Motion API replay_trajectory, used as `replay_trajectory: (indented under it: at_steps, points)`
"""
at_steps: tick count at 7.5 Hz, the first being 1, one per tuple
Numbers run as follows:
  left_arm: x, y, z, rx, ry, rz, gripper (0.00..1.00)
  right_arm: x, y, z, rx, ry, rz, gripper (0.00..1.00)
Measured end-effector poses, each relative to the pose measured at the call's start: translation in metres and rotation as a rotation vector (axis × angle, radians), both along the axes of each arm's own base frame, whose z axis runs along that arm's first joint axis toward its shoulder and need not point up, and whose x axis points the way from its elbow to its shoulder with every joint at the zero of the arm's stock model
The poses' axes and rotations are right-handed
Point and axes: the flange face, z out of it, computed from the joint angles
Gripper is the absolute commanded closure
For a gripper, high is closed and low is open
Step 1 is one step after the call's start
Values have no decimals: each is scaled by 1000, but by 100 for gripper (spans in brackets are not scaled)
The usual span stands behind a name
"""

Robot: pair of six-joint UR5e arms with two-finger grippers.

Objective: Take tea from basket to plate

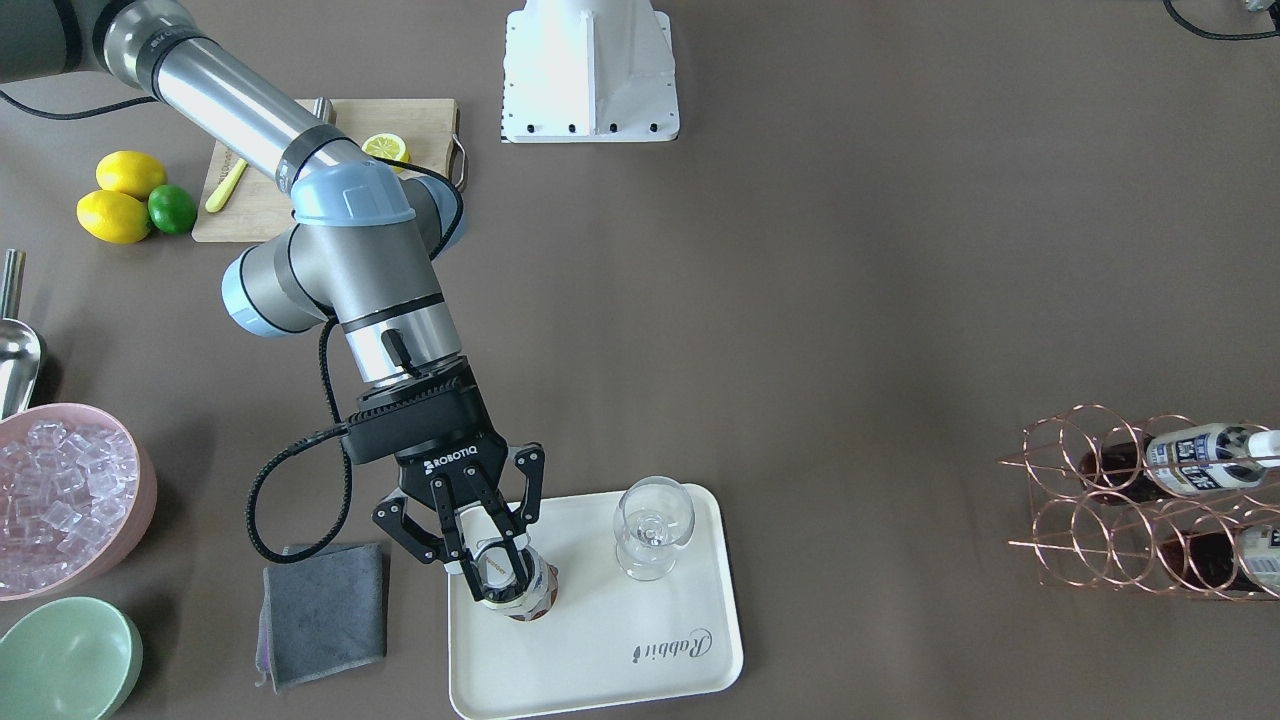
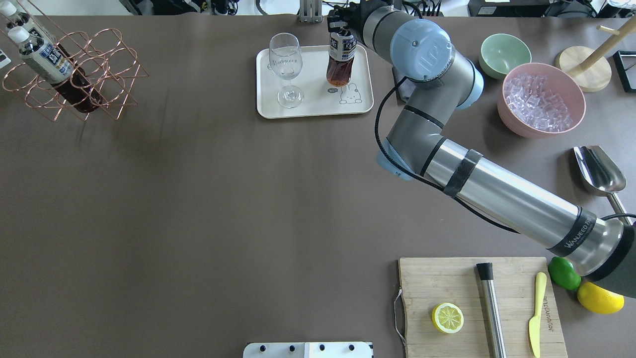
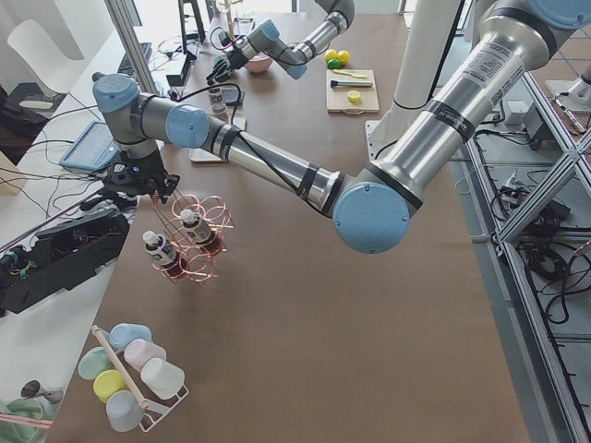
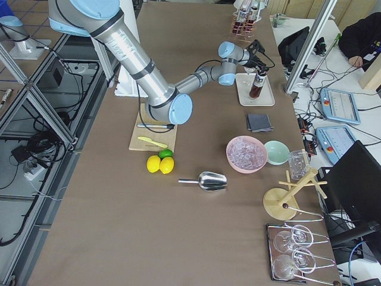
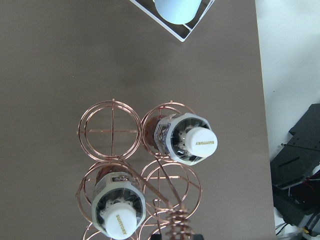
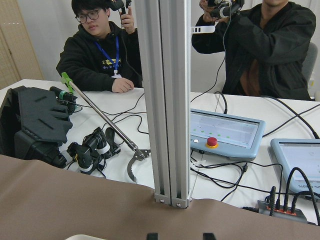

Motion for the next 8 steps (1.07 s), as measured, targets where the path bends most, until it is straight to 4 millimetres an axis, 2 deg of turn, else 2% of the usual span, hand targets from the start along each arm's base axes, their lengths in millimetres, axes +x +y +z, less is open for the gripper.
replay_trajectory:
  at_steps: [1, 2, 3, 4, 5, 6, 7, 8]
  points:
    - [-3, -7, 11, 8, -3, 0, 19, 0, 1, 4, 4, -3, 1, 100]
    - [-6, -12, 23, 10, -5, -4, 1, 1, 2, 7, 8, -6, 3, 100]
    - [-9, -11, 40, 17, -9, -10, 1, 3, 4, 9, 14, -13, 4, 100]
    - [-18, -3, 65, 31, -18, -20, 1, 4, 5, 11, 18, -17, 5, 5]
    - [-24, 3, 74, 52, -24, -29, 1, 6, 7, 13, 21, -24, 6, 0]
    - [-27, 8, 74, 71, -26, -33, 1, 8, 9, 11, 23, -37, 7, 0]
    - [-29, 15, 65, 101, -27, -30, 1, 11, 11, 13, 24, -45, 7, 0]
    - [-31, 35, 68, 143, -34, -1, 1, 14, 14, 14, 25, -50, 7, 0]
